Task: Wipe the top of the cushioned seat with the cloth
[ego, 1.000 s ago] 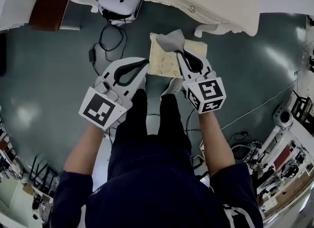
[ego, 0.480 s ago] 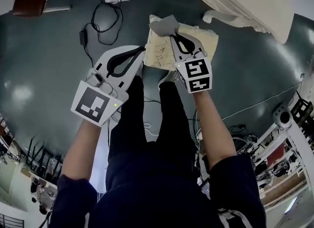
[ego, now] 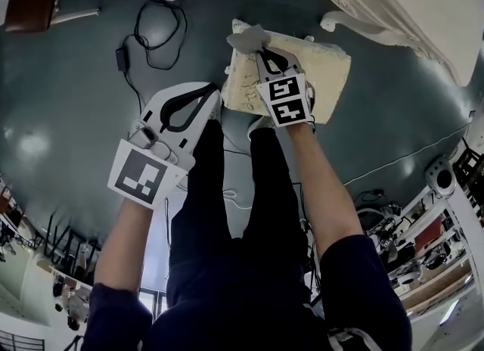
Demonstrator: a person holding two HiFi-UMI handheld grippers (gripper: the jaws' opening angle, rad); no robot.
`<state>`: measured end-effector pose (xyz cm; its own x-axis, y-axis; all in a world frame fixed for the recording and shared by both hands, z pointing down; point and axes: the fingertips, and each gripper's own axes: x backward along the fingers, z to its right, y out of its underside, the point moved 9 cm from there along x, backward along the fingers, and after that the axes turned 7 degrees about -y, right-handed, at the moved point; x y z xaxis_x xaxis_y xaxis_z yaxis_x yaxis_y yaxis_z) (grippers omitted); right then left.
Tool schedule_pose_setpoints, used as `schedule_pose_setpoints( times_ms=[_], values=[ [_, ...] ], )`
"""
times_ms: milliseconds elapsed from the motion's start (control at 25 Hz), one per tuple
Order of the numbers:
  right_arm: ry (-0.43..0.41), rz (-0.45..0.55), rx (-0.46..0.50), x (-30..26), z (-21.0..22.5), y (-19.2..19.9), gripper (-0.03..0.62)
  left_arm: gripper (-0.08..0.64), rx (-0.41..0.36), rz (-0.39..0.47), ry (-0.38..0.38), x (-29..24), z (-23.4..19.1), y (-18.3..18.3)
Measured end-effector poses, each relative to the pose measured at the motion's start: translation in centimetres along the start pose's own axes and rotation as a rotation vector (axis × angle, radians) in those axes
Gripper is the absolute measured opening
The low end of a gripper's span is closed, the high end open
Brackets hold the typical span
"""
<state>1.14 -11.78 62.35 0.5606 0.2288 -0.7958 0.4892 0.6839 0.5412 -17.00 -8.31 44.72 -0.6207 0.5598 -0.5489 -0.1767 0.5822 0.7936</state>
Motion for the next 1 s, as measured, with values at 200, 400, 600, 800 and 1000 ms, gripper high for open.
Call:
schedule_pose_setpoints(
  times_ms=[200, 400, 600, 800, 1000],
  values=[
    [0.007, -0.043, -0.008, -3.3, 0.3, 0.9, 0.037, 0.008, 0.014, -0.026, 0.01, -0.6, -0.9, 1.9],
    [0.002, -0.06, -0.031, -4.1, 1.2, 1.6, 0.037, 0.008, 0.019, -0.06, 0.018, -1.0, -0.8, 2.7],
    [0.001, -0.048, -0.029, -3.7, 1.6, 2.2, 0.037, 0.008, 0.024, -0.06, 0.021, -2.1, 0.3, 2.6],
    [0.021, -0.036, -0.06, -2.5, 3.2, 3.5, 0.037, 0.008, 0.01, -0.062, 0.046, -3.7, 2.1, 2.3],
    [0.061, -0.039, -0.104, 0.2, 6.1, 6.1, 0.037, 0.008, -0.008, -0.073, 0.08, -5.7, 4.7, 1.8]
  ],
)
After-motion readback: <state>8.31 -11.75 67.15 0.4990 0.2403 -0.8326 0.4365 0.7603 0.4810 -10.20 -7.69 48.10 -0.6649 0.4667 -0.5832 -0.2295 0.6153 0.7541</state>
